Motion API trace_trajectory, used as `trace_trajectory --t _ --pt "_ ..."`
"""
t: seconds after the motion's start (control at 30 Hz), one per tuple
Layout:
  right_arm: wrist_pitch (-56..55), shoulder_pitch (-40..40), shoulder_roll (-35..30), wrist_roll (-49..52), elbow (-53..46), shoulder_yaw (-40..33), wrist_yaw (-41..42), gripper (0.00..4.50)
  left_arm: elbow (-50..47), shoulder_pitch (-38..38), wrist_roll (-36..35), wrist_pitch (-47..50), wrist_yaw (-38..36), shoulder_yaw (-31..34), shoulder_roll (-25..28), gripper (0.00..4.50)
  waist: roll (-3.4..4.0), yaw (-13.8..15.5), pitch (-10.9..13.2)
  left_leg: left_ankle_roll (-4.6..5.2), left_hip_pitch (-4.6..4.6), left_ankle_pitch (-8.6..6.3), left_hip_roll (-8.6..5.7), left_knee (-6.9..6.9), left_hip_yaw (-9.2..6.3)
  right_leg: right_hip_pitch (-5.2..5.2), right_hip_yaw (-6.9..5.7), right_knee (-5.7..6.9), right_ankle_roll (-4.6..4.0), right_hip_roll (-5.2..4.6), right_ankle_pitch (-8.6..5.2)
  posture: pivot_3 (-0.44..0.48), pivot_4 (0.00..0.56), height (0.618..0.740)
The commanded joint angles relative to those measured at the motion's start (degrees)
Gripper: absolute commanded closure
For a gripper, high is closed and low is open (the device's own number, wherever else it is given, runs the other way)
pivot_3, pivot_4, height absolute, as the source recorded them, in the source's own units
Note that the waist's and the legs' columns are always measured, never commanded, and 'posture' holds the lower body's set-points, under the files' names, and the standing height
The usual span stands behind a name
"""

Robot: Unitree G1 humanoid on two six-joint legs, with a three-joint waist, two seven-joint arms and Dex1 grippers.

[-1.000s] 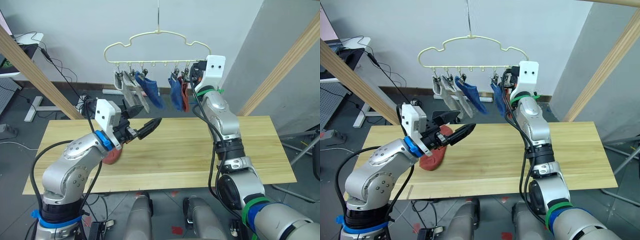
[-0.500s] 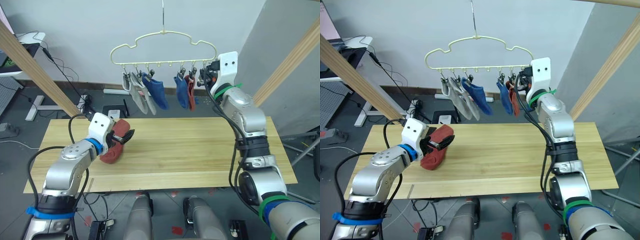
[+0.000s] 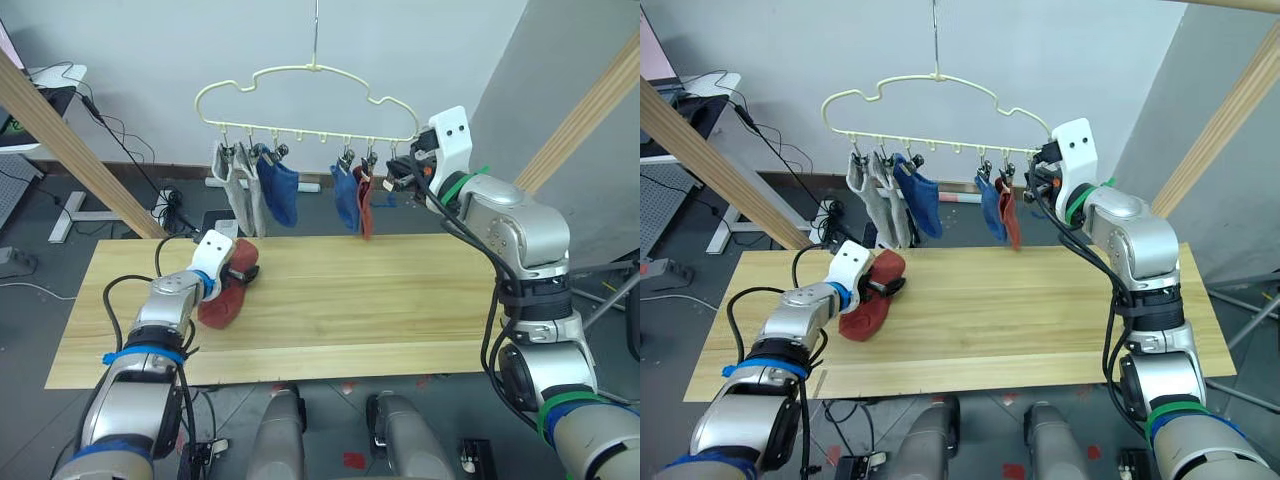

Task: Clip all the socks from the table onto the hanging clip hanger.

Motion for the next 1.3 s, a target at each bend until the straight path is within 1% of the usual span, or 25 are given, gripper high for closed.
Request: trace_trajectory --t 0.03,0.07,0.17,0.4,0.53,0.57,0.63,0.77,0.83,0.9,0.93,1.03,1.17,1.3 --pt "3.10 0.87 -0.54 1.25 -3.70 -1.24 -0.70 4.48 6.95 -1.03 2.93 -1.88 -1.16 -1.11 -0.04 0.00 0.00 -0.06 0.00 0.00 0.01 0.00 0.00 0.01 0.01 0.00 0.01 0.02 0.00 0.00 0.00 -0.078 0.314 0.740" --pt "3.53 0.97 -0.59 1.41 -4.06 -1.32 -0.92 4.48 8.03 -1.27 3.25 -1.93 -1.95 -1.20 -0.10 0.00 0.00 -0.06 0.00 0.00 0.02 0.00 0.00 0.03 0.02 0.01 0.02 0.03 0.00 0.00 0.00 -0.078 0.314 0.740" --pt "4.34 1.04 -0.71 1.73 -4.57 -1.71 -1.42 4.50 9.67 -1.35 4.56 -2.47 -4.10 -1.99 -0.20 0.57 0.01 -0.08 -0.01 0.00 0.06 0.00 0.00 0.04 0.02 0.06 0.03 0.05 0.00 0.00 0.00 -0.081 0.318 0.740" --pt "4.26 1.32 -1.09 1.81 -4.32 -2.22 -1.47 4.50 7.87 -0.66 4.40 -4.33 -6.24 -1.32 -0.93 2.51 0.02 -0.04 -0.01 0.00 0.10 0.00 -0.01 0.04 0.01 0.10 0.03 0.05 0.00 -0.02 0.00 -0.076 0.321 0.740" --pt "4.19 1.09 -1.39 2.07 -3.55 -2.86 -1.16 4.50 2.67 1.52 3.11 -4.22 -8.68 -1.02 -1.47 3.63 0.03 -0.01 0.00 0.00 0.10 0.00 -0.01 0.04 0.01 0.11 0.02 0.04 0.00 -0.03 0.00 -0.075 0.322 0.740" --pt "4.38 0.88 -1.50 2.25 -3.26 -3.24 -1.08 4.50 0.56 2.34 2.60 -3.78 -9.54 -0.87 -1.65 3.92 0.03 0.01 0.00 0.00 0.10 0.00 -0.01 0.04 0.01 0.11 0.03 0.04 0.00 -0.03 0.00 -0.075 0.322 0.740" --pt "4.82 0.32 -2.35 2.65 -2.45 -3.97 -0.41 4.50 -6.84 4.98 0.78 -1.16 -11.16 -0.36 -2.44 4.47 0.03 0.01 0.01 0.00 0.09 0.00 -0.01 0.04 0.01 0.11 0.02 0.03 0.00 -0.04 0.00 -0.075 0.321 0.740" --pt "7.45 -0.85 -3.03 4.93 -1.14 -6.44 -0.35 4.50 -23.99 11.31 -2.94 5.84 -13.04 -0.05 -3.72 4.49 0.05 -0.01 0.03 0.00 0.06 0.00 0.02 0.03 -0.01 0.12 0.03 -0.01 0.00 -0.09 0.00 -0.075 0.318 0.740" --pt "9.98 -1.33 -2.56 6.47 -0.97 -8.31 -0.93 4.50 -33.17 14.62 -5.22 9.59 -12.86 0.38 -4.87 4.49 0.04 -0.03 0.03 0.00 0.05 0.00 0.05 0.03 -0.04 0.11 0.00 0.00 0.00 -0.08 0.00 -0.102 0.300 0.740" --pt "12.74 -1.85 -1.77 8.06 -1.07 -10.18 -1.90 4.50 -40.31 17.04 -7.16 12.39 -12.32 0.80 -6.01 4.49 0.04 0.02 0.03 0.00 0.05 0.00 0.07 0.03 -0.07 0.12 0.00 0.01 -0.01 -0.08 0.00 -0.105 0.297 0.740" --pt "14.30 -2.10 -1.17 8.93 -1.33 -11.27 -2.58 4.50 -43.62 18.20 -8.13 13.44 -12.06 0.77 -6.71 4.49 0.04 0.01 0.03 0.00 0.05 0.00 0.07 0.03 -0.07 0.12 0.00 0.01 -0.01 -0.08 0.00 -0.124 0.289 0.740" --pt "22.01 -3.97 2.48 12.61 -1.82 -18.18 -6.86 4.50 -54.72 20.83 -11.96 15.13 -10.22 0.19 -10.95 4.49 0.04 -0.13 0.02 0.00 0.06 0.00 0.07 0.07 -0.04 0.15 0.04 0.02 0.00 -0.12 0.01 -0.144 0.275 0.740" --pt "30.78 -7.35 5.67 15.03 -1.67 -26.09 -11.22 4.50 -63.22 21.20 -13.53 14.95 -8.21 -2.96 -16.00 4.49 0.03 -0.10 0.02 0.00 0.05 0.01 0.01 0.09 -0.03 0.18 0.03 0.00 0.01 -0.16 0.01 -0.155 0.269 0.740" --pt "36.18 -10.99 7.98 15.47 -0.37 -32.02 -14.29 4.50 -64.11 19.88 -12.50 11.13 -6.57 -5.01 -19.51 4.49 0.05 -0.30 0.01 0.00 0.06 0.00 -0.07 0.09 0.00 0.18 0.03 -0.01 0.01 -0.11 0.01 -0.134 0.279 0.740"
